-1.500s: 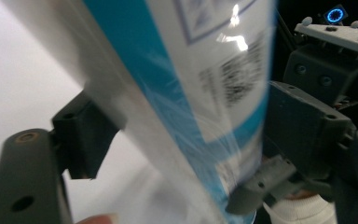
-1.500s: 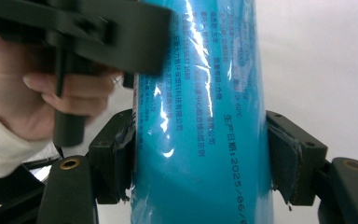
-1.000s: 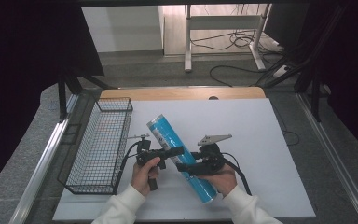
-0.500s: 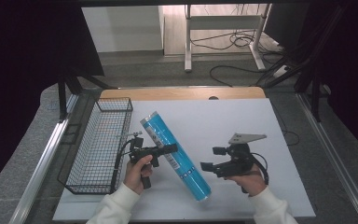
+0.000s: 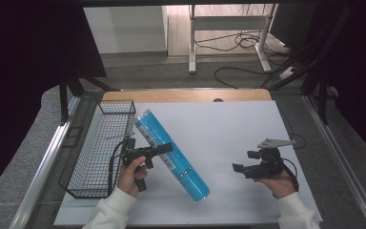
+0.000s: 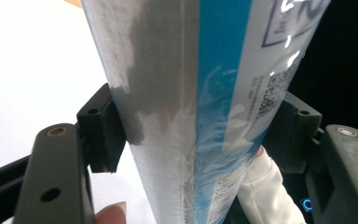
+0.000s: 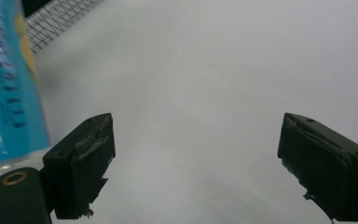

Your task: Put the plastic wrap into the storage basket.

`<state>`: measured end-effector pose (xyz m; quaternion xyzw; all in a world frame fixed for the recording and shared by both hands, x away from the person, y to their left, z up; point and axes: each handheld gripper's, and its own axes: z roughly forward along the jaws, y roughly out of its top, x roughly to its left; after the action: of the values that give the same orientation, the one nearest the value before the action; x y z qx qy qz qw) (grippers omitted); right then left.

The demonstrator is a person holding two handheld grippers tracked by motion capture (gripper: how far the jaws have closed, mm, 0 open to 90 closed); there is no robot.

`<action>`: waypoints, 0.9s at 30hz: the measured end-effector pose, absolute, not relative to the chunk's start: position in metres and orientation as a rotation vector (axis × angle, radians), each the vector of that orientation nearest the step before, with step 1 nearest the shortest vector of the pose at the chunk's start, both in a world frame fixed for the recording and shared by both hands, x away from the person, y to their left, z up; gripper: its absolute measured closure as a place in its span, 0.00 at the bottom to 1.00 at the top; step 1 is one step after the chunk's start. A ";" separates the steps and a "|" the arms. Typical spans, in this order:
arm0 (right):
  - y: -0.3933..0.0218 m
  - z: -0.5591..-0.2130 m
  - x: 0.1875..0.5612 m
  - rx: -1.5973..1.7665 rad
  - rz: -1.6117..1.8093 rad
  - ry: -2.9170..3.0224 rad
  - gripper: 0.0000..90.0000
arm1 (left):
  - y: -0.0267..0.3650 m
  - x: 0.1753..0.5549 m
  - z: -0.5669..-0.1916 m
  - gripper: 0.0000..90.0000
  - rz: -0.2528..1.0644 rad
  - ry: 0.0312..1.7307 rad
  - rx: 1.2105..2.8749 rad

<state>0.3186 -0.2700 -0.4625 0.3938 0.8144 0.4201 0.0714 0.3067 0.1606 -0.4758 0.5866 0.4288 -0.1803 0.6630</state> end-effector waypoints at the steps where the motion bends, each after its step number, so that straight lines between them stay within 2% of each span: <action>1: -0.270 -0.464 0.319 1.184 1.250 2.450 0.13 | 0.161 0.306 -0.475 0.35 -0.406 0.967 1.324; 12: -0.269 -0.470 0.321 1.172 1.183 2.455 0.13 | 0.181 0.295 -0.460 0.35 -0.371 0.955 1.297; 27: -0.270 -0.470 0.323 1.178 1.173 2.442 0.13 | 0.224 0.279 -0.434 0.35 -0.274 0.975 1.346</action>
<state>0.3226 -0.2702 -0.4704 0.3969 0.8231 0.3953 0.0936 0.2791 0.2238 -0.4336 0.5960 0.4319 -0.1212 0.6660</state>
